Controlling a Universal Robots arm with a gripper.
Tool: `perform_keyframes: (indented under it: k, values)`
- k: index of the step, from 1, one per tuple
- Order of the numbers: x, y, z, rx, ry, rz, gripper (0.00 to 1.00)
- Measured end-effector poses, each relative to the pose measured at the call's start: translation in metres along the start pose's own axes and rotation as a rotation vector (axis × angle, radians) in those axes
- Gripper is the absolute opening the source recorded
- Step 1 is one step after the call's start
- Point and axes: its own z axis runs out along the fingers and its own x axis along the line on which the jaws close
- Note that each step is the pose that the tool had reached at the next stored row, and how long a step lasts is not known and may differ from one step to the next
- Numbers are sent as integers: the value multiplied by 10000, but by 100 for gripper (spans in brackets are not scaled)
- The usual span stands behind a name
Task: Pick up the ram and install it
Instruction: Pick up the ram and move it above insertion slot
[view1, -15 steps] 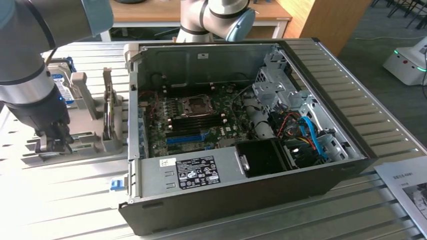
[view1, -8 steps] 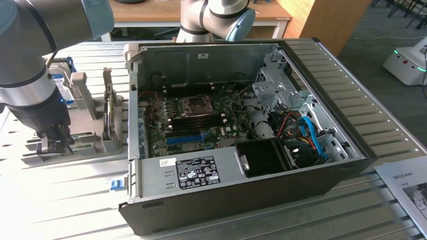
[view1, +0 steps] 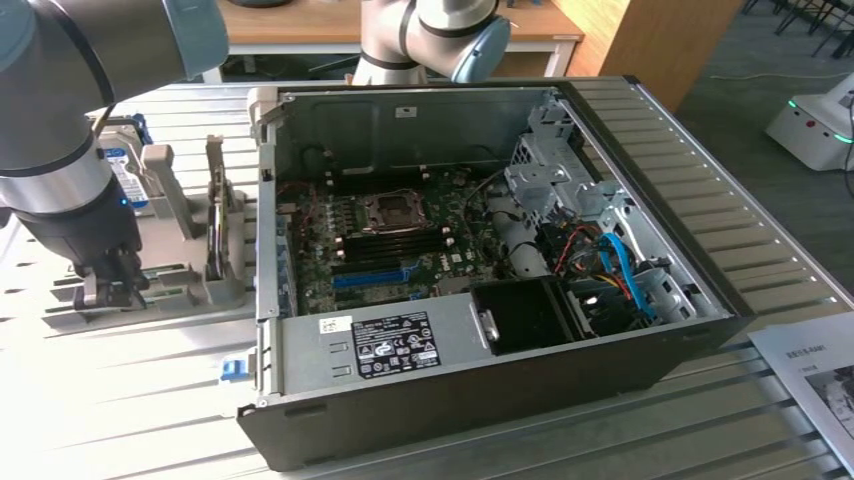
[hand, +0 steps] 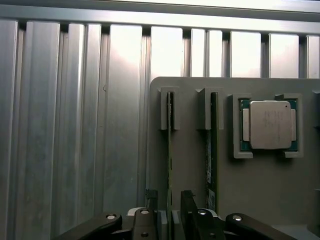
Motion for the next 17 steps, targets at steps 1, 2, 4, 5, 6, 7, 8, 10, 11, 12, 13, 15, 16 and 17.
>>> perform_keyframes:
  k: [1, 2, 4, 5, 6, 7, 8, 10, 11, 12, 13, 15, 16, 17]
  values:
    - [-2, 0, 1, 2, -1, 0, 32]
    - [-5, 0, 1, 1, -1, 0, 32]
    - [-7, 0, -1, -2, 1, -1, 32]
    - [-9, 0, 0, 0, 1, 0, 32]
    - [-11, 0, 0, -1, 0, 0, 32]
    - [-13, 0, 0, -1, 1, -1, 32]
    - [-16, 0, 0, -1, 1, 0, 32]
    - [-17, 0, 0, -2, 1, -1, 32]
    - [-18, 0, 0, -2, 2, -1, 32]
    - [-17, 0, 0, -2, 1, -1, 32]
    - [-17, 0, 0, -2, 1, -1, 32]
    - [-18, 0, 0, -1, 1, 0, 32]
    - [-18, 0, 0, -1, 1, 0, 32]
    - [-18, 0, 0, -1, 1, 0, 32]
